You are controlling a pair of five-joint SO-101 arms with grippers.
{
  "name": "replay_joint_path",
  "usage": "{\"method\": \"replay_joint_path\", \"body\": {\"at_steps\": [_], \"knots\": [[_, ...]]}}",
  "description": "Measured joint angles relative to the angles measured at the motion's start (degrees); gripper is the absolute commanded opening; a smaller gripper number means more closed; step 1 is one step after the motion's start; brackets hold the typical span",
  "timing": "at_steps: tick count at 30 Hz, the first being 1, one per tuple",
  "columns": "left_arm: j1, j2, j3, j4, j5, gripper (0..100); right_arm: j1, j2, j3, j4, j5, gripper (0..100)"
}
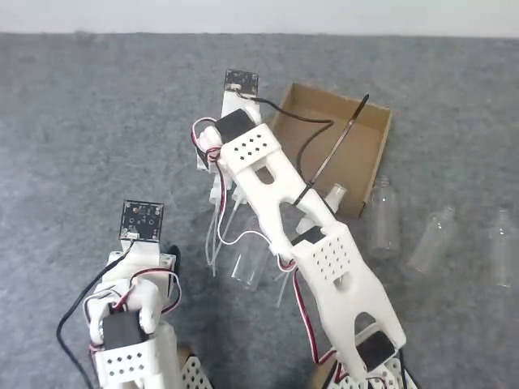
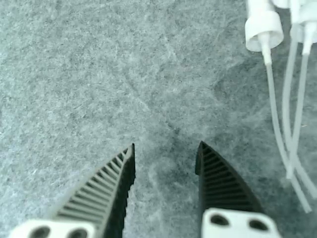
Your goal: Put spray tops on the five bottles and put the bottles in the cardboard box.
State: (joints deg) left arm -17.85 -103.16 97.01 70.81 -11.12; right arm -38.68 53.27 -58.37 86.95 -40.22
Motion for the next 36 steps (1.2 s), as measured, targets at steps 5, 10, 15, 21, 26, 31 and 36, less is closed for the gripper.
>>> {"method": "replay_joint_path", "body": {"at_steps": [5,10,15,21,26,31,36], "knots": [[0.0,0.0,0.0,0.0,0.0,18,-1.1,0.0,0.0,2.4,0.3,23.6],[0.0,0.0,0.0,0.0,0.0,18,-1.8,0.0,0.0,3.0,2.8,23.5],[0.0,0.0,0.0,0.0,0.0,18,-1.7,-2.5,0.0,5.8,5.9,23.5],[0.0,0.0,0.0,0.0,0.0,18,-1.7,-12.7,0.0,10.5,11.2,23.7],[0.0,0.0,0.0,0.0,0.0,18,-0.7,-20.1,0.0,13.6,19.8,23.5],[0.0,0.0,0.0,0.0,0.0,18,3.9,-28.0,1.2,13.7,26.4,23.5],[0.0,0.0,0.0,0.0,0.0,18,5.5,-39.1,11.9,13.7,30.5,23.6]]}}
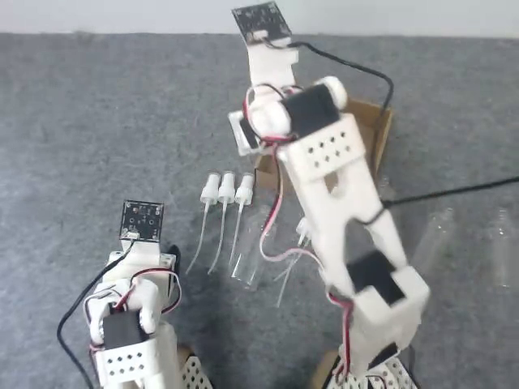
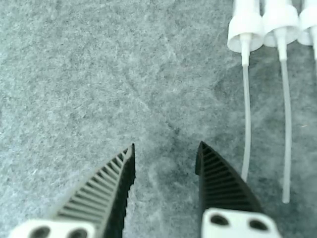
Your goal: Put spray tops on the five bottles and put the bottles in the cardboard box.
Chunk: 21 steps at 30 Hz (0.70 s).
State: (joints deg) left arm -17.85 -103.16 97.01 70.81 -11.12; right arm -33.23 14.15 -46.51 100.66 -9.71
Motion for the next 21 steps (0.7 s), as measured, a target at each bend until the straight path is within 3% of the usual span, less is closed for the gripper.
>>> {"method": "replay_joint_path", "body": {"at_steps": [7,12,16,21], "knots": [[0.0,0.0,0.0,0.0,0.0,18,0.3,-15.2,16.6,-0.5,5.0,23.7],[-0.4,0.0,0.0,0.0,0.0,18,1.4,-22.8,18.2,-0.8,6.4,23.8],[-0.4,0.0,0.0,0.0,0.0,18,7.9,-31.2,21.0,0.1,10.0,23.8],[-0.4,0.0,0.0,0.0,0.0,18,21.5,-42.9,28.0,0.1,13.8,23.8]]}}
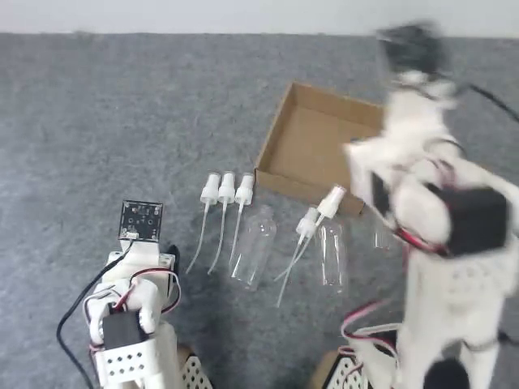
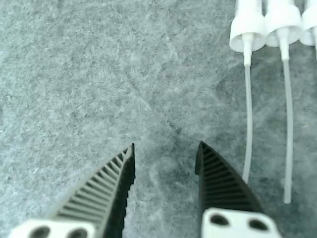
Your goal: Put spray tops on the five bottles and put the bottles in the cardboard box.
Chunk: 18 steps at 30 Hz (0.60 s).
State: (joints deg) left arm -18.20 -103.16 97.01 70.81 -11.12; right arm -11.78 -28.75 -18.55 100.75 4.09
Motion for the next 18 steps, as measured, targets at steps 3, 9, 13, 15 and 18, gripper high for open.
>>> {"method": "replay_joint_path", "body": {"at_steps": [3,9,13,15,18], "knots": [[0.0,0.0,0.0,0.0,0.0,18,5.1,-5.2,6.3,-0.5,1.8,23.8],[0.0,0.0,0.0,0.0,0.0,18,11.2,-5.8,27.2,-15.7,2.6,23.6],[0.0,0.0,0.0,0.0,0.0,18,12.3,1.6,37.1,-30.2,1.1,23.5],[0.0,0.0,0.0,0.0,0.0,18,12.0,6.6,37.3,-34.7,-0.8,23.5],[0.0,0.0,0.0,0.0,0.0,18,11.0,14.2,37.3,-37.8,-3.2,23.5]]}}
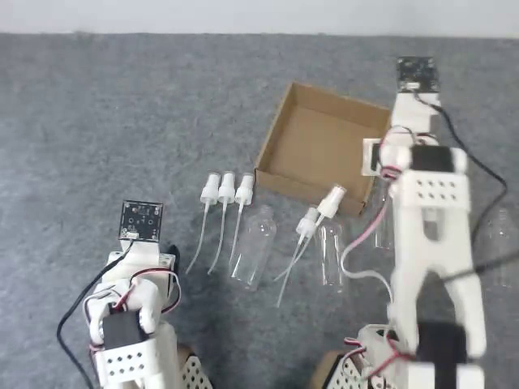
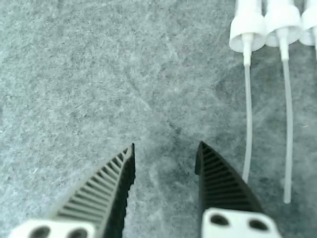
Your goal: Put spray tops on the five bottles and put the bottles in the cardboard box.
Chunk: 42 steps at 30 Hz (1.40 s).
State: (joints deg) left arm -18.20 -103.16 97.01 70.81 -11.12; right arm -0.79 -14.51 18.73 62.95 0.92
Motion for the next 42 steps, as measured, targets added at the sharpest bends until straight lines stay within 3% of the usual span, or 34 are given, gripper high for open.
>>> {"method": "replay_joint_path", "body": {"at_steps": [5,12,17,24,32,38,42], "knots": [[0.0,0.0,0.0,0.0,0.0,18,-0.2,11.4,-2.9,-1.0,-2.4,23.2],[0.0,0.0,0.0,0.0,0.0,18,-0.2,20.0,-6.7,-1.1,-4.5,9.0],[0.0,0.0,0.0,0.0,0.0,18,1.1,21.5,-6.9,-1.1,-4.6,5.8],[0.0,0.0,0.0,0.0,0.0,18,7.3,21.5,-7.0,-1.1,8.1,3.7],[0.0,0.0,0.0,0.0,0.0,18,10.7,21.5,-7.0,-1.1,22.8,4.4],[0.0,0.0,0.0,0.0,0.0,18,10.7,21.5,-7.0,-1.1,23.0,20.6],[0.0,0.0,0.0,0.0,0.0,18,10.7,21.5,-9.6,-0.4,17.5,26.5]]}}
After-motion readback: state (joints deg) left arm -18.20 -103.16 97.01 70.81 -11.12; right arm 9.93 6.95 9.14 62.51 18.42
